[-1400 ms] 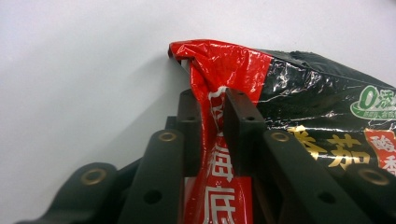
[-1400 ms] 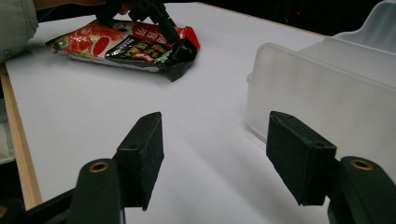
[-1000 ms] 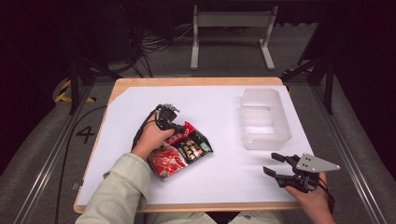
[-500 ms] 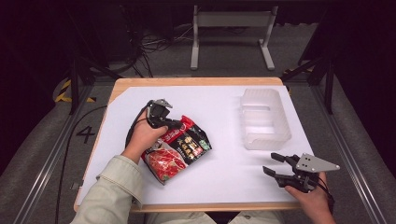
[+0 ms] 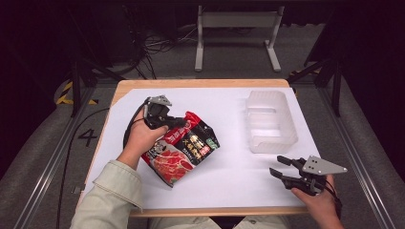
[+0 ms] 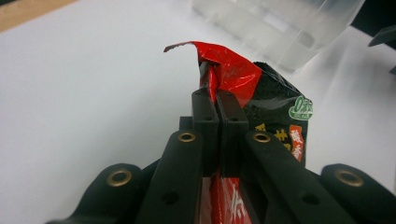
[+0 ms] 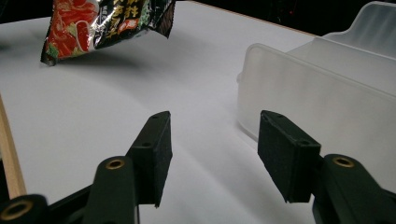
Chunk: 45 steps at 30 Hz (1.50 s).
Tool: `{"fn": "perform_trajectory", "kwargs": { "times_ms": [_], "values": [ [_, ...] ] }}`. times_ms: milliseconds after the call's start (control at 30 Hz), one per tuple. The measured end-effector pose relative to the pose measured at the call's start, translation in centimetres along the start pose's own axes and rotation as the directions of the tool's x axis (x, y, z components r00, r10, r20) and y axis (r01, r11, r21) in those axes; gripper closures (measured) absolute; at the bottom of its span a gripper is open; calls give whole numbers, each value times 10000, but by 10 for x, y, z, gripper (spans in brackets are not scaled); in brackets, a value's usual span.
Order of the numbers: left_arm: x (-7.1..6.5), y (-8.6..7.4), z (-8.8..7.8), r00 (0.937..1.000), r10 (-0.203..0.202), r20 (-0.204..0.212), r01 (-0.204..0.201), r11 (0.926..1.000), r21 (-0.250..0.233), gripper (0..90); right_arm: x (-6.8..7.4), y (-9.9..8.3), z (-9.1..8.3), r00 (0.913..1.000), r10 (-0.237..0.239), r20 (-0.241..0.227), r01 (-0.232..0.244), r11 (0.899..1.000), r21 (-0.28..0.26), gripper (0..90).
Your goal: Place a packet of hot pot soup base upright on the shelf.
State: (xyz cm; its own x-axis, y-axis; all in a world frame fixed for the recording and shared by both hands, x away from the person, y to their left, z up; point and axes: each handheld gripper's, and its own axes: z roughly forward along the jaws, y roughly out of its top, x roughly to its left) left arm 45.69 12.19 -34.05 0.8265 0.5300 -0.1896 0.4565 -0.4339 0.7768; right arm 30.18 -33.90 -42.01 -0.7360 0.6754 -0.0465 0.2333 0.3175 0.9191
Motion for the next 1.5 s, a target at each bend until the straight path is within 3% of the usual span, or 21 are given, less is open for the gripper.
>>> {"fn": "perform_trajectory", "kwargs": {
  "times_ms": [167,400,500,667,700,833,933,1100,1333,1433,1500],
  "values": [
    [-11,7,-11,9995,288,104,-281,9980,-558,885,-1,1,0,10000,62,70,-62,10000,-11,481],
    [-28,14,-23,9972,698,-278,-733,9850,-1565,886,-1,2,1,9991,409,-121,-410,9992,-5,503],
    [-35,15,-26,9950,878,-474,-956,9753,-1991,886,0,2,2,9990,408,-177,-407,9992,53,499],
    [-48,16,-34,9907,972,-947,-1212,9478,-2950,885,2,3,6,9981,393,-480,-390,9992,83,490],
    [-48,16,-34,9907,972,-947,-1212,9478,-2950,886,2,3,6,9981,393,-480,-390,9992,83,490],
    [-51,16,-35,9883,1043,-1117,-1359,9340,-3304,885,5,4,9,9974,333,-633,-323,9993,169,489],
    [-55,12,-35,9863,1009,-1303,-1425,9192,-3672,885,5,5,10,9972,295,-682,-283,9994,184,489],
    [-59,9,-38,9836,1013,-1492,-1530,9066,-3933,886,7,7,11,9962,330,-803,-318,9994,167,489],
    [-62,7,-38,9828,975,-1566,-1542,9003,-4070,886,10,18,14,9957,177,-911,-185,9998,-81,452],
    [-62,6,-39,9831,950,-1565,-1536,8932,-4226,885,11,26,20,9940,193,-1075,-218,9995,-224,422],
    [-63,6,-40,9841,946,-1505,-1506,8935,-4230,885,13,32,26,9932,82,-1158,-123,9993,-343,404]
  ]
}}
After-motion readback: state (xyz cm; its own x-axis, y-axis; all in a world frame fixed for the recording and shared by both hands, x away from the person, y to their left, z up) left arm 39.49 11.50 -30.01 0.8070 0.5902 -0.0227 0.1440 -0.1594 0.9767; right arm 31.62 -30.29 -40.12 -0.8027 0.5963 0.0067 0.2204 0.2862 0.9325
